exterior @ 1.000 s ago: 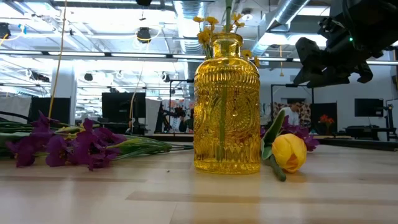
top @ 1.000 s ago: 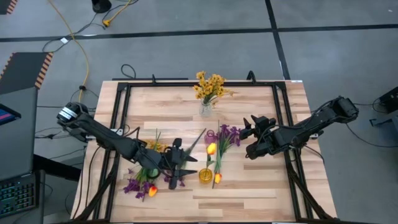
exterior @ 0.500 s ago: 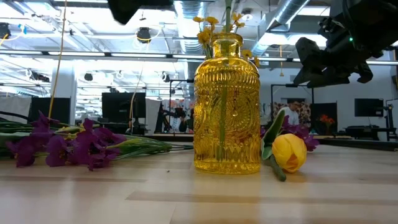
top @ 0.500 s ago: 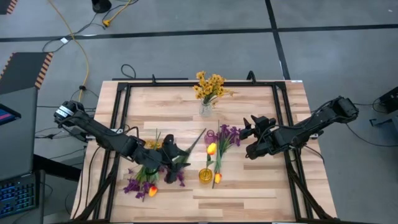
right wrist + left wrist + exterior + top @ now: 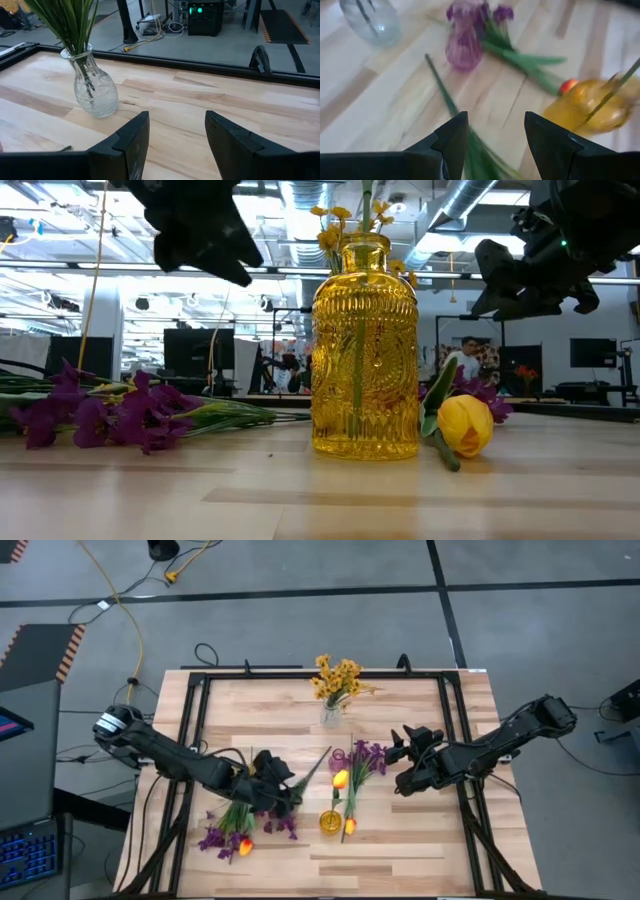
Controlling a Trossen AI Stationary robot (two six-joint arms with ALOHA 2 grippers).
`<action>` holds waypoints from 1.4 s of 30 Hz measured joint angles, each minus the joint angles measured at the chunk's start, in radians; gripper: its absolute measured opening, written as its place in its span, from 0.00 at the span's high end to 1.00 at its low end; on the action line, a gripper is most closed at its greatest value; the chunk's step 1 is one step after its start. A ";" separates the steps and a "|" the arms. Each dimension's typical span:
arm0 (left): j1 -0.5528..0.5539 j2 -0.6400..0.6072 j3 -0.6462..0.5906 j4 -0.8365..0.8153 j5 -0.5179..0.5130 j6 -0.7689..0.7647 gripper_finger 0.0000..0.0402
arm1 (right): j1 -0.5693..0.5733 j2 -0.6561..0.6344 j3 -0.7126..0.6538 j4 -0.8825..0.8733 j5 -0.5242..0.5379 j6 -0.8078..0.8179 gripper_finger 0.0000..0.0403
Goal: Sort flowers into vase by color
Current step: Put the middle violet flowers into the violet vase
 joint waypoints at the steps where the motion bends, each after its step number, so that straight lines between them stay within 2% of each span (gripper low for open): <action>1: 0.004 0.015 -0.001 -0.006 0.012 -0.001 0.54 | 0.000 0.000 0.000 0.004 0.000 0.000 0.46; 14: 0.052 0.208 -0.001 0.002 0.106 -0.063 0.54 | 0.000 0.000 0.000 0.007 0.000 0.000 0.46; 20: 0.066 0.276 -0.001 0.029 0.106 -0.075 0.54 | 0.000 0.000 0.000 0.007 0.000 0.000 0.46; 30: 0.088 0.295 -0.001 0.037 0.130 -0.127 0.54 | 0.000 0.000 0.000 0.007 0.000 0.000 0.46; 34: 0.095 0.325 -0.001 0.039 0.186 -0.139 0.54 | 0.000 0.000 0.000 0.008 0.000 0.000 0.46; 42: 0.095 0.367 0.002 0.070 0.185 -0.145 0.56 | 0.000 0.000 0.000 0.011 0.000 -0.001 0.46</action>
